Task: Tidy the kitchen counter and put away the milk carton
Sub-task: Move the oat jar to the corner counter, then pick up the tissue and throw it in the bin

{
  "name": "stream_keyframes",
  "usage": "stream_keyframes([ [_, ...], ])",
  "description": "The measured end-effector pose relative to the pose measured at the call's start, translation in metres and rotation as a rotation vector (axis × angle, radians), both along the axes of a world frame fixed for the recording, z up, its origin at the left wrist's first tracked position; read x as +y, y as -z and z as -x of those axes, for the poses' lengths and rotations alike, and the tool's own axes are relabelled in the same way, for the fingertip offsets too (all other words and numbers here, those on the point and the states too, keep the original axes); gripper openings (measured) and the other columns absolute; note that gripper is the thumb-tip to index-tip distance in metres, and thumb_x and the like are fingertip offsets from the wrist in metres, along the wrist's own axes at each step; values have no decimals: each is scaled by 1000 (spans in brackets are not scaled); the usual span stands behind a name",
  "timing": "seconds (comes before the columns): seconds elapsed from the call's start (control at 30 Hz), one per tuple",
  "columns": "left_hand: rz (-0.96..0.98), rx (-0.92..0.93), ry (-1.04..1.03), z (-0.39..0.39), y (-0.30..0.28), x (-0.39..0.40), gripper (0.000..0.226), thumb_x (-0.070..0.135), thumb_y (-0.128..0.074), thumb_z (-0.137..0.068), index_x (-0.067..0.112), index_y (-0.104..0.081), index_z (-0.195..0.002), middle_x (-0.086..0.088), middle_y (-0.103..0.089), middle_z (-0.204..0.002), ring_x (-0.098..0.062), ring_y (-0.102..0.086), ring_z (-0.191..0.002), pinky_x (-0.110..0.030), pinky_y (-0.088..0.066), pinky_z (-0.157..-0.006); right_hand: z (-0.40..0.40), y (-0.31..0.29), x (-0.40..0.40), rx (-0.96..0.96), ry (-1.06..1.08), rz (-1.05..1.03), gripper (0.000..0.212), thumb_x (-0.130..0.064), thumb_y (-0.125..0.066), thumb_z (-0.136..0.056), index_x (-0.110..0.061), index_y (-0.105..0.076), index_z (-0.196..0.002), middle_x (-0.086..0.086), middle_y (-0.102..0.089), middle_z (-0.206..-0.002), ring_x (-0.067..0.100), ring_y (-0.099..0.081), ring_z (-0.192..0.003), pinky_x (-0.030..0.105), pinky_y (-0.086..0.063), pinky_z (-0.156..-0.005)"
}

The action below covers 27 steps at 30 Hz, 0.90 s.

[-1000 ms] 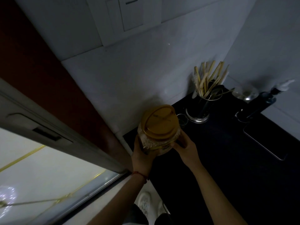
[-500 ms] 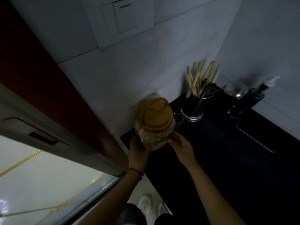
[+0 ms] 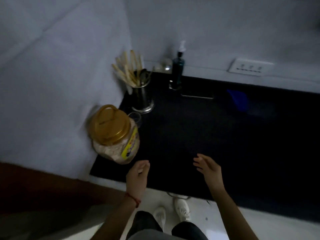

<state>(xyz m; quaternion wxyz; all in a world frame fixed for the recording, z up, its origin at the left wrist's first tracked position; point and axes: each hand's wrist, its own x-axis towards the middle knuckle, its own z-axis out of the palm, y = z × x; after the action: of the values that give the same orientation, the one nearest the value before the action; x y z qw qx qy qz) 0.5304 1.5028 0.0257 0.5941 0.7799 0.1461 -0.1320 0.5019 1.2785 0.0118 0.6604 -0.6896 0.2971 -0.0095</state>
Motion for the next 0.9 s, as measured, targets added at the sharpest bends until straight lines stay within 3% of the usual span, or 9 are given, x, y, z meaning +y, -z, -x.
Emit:
stream_keyframes([
  [0.07, -33, -7, 112, -9, 0, -10, 24, 11, -50, -90, 30, -59, -79, -1, -64, -86, -21, -60, -94, -31, -45, -85, 31, -3, -11, 7, 118, -9, 19, -17, -51, -92, -14, -61, -108, 3, -68, -94, 16, -67, -89, 17, -56, -70],
  [0.13, -59, -18, 258, -13, -4, -29, 30, 10, -49, -90, 34, -56, -75, 6, -62, -81, -22, -60, -89, -33, -46, -85, 65, -6, -25, 13, 259, -26, 19, -14, -51, -92, -12, -61, -108, 5, -69, -93, 15, -67, -86, 14, -56, -67],
  [0.23, -53, -19, 452, -7, -7, -62, 30, 9, -49, -90, 33, -55, -74, 7, -61, -79, -16, -60, -80, -30, -46, -79, 115, -7, -41, 28, 431, -41, 19, -14, -49, -93, -11, -61, -108, 7, -69, -92, 14, -68, -81, 19, -56, -69],
  [0.33, -43, -24, 632, 13, -7, -99, 26, 11, -50, -90, 31, -56, -75, 6, -61, -79, -8, -60, -76, -22, -47, -69, 169, -6, -51, 70, 568, -72, 19, -18, -47, -94, -11, -61, -105, 11, -68, -94, 26, -65, -87, 37, -50, -82],
  [0.43, -56, 1, 814, 48, -1, -137, 22, 14, -51, -90, 29, -58, -76, 4, -63, -80, -9, -60, -77, -19, -46, -66, 235, 2, -56, 114, 737, -104, 18, -18, -47, -94, -9, -60, -103, 10, -67, -91, 30, -64, -87, 41, -48, -86],
  [0.57, -104, 42, 1058, 108, 11, -188, 21, 14, -53, -89, 23, -59, -71, -3, -62, -73, -20, -59, -75, -34, -49, -75, 333, 22, -55, 178, 962, -172, 19, -18, -50, -93, -7, -61, -104, 11, -67, -88, 31, -63, -84, 37, -48, -76],
  [0.73, -182, 75, 1295, 201, 27, -242, 24, 14, -50, -91, 19, -58, -68, 1, -62, -71, -15, -58, -71, -27, -44, -74, 455, 41, -46, 220, 1190, -252, 20, -16, -49, -93, -3, -59, -104, 17, -63, -89, 31, -59, -81, 31, -45, -65],
  [0.9, -344, 75, 1527, 286, 53, -283, 29, 15, -50, -90, 17, -54, -62, -1, -59, -69, -22, -58, -74, -24, -43, -63, 558, 67, -26, 292, 1416, -374, 25, -17, -49, -93, 0, -58, -109, 17, -63, -91, 31, -60, -80, 31, -45, -65],
])
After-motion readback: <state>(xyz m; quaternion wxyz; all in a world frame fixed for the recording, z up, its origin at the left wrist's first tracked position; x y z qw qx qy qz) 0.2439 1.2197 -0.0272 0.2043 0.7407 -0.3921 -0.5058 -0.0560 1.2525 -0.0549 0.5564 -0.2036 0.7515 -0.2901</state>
